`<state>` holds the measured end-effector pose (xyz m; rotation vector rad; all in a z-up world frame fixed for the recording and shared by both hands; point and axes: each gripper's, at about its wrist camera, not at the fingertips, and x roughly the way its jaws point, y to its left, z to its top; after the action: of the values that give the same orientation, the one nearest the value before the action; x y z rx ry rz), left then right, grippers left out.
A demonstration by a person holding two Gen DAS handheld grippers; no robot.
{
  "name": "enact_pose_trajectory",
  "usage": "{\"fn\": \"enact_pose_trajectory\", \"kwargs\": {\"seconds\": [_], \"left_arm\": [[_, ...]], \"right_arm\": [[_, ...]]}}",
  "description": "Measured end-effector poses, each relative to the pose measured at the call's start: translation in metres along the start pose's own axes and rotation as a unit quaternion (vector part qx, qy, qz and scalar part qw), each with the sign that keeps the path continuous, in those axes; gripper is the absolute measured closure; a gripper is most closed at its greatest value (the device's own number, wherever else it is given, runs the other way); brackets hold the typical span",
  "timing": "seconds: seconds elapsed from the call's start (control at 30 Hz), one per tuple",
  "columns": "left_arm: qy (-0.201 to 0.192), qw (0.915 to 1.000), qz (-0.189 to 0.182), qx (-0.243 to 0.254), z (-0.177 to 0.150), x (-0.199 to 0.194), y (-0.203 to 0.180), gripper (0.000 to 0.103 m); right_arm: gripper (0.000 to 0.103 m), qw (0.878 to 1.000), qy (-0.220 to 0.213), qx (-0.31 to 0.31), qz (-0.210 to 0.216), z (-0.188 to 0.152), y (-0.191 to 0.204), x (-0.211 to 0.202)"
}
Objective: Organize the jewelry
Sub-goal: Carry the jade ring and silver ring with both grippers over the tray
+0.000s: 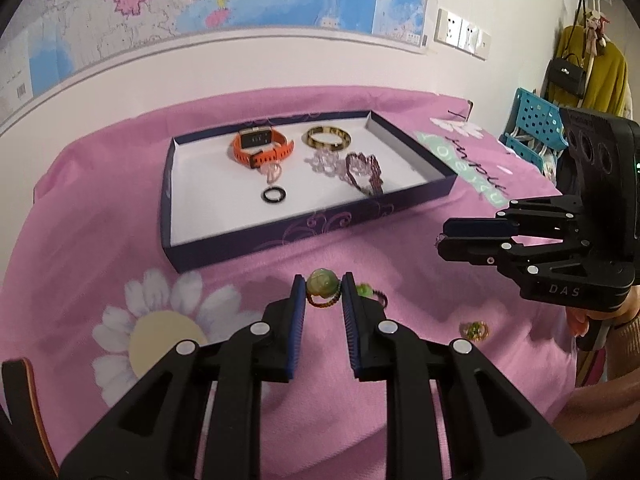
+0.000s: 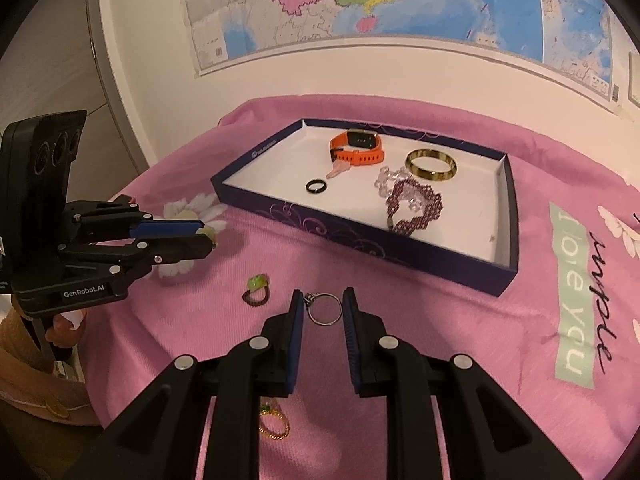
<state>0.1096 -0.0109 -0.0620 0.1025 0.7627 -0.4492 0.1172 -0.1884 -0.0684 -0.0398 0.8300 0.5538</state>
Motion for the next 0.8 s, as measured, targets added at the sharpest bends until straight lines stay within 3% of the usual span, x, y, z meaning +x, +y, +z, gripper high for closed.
{"fn": "enact_pose_trajectory", "kwargs": {"seconds": [0.33,0.8], "left_arm": [[-0.025,0.9996,-0.002,-0.013,0.039,0.01,0.015,0.084],[0.021,0.998,0.006,-0.059,0.074,0.072,0.038,0.084]], "right_arm": [[0.085,0.999,-0.034,0.006,-0.018,0.039,-0.023,0.007],[0.085,0.999,-0.004,0.022,-0.045,0.064,-0.05,0.062]]}}
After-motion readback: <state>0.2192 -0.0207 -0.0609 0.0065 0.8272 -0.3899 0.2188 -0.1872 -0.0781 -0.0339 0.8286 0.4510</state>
